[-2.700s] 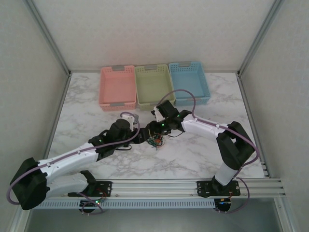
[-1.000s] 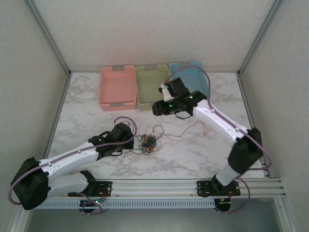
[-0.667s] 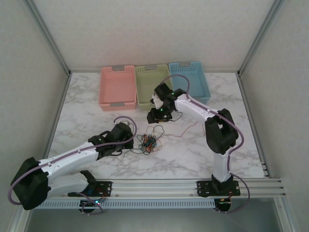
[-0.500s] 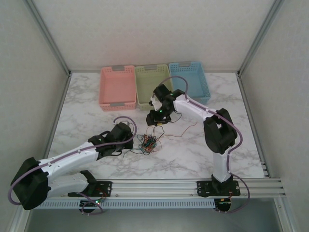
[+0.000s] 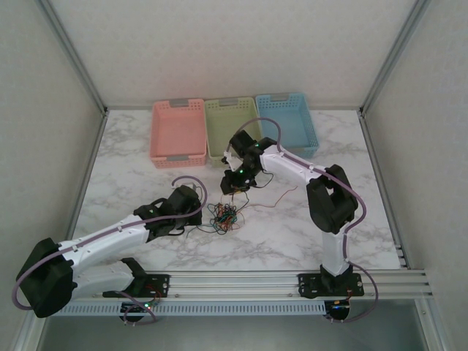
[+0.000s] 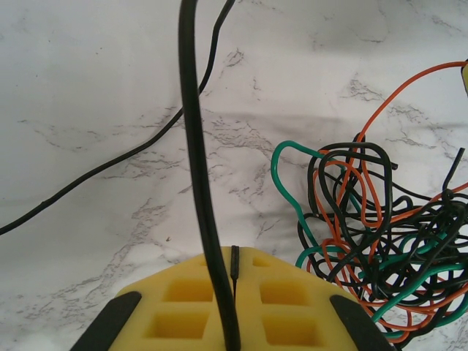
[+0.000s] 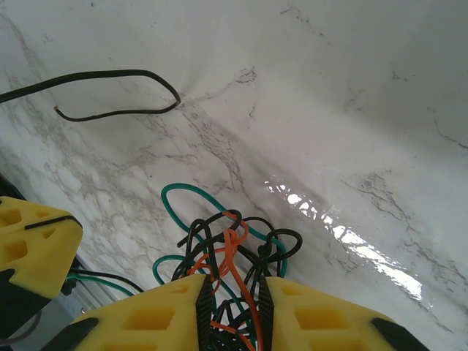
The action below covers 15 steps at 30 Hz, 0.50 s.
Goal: Untangle the cables
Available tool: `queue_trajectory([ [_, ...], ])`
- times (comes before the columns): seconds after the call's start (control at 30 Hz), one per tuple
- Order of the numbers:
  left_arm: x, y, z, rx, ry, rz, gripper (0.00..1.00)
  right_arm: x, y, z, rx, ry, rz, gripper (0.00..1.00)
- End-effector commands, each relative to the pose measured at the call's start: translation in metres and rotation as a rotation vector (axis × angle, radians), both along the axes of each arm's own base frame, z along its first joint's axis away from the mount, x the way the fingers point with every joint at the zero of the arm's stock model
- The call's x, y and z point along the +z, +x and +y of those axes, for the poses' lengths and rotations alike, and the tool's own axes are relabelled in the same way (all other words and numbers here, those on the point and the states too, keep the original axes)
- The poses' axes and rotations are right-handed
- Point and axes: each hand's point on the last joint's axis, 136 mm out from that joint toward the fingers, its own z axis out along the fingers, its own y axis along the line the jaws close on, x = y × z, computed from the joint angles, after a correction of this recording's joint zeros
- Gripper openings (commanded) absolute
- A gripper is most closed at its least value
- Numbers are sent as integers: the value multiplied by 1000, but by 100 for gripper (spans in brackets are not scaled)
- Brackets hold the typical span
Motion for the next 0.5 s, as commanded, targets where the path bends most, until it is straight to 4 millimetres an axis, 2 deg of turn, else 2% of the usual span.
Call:
queue_trajectory([
  [0.0,0,3,9,20,38,-12,0,-10,-7,-1,17,-20,32,16],
  [0.13,0,4,14,38,53,-17,0,-3,2,-6,-3,-43,-35,1],
  [0.23,1,3,19,58,62,-18,0,13,14,-15,-43,-41,-106,0],
  [0.3,4,3,25,83,68,-32,0,31,24,-24,-92,-14,-152,0],
  [0.47,25,0,60,215,105,-105,0,65,52,-63,-271,86,-201,0],
])
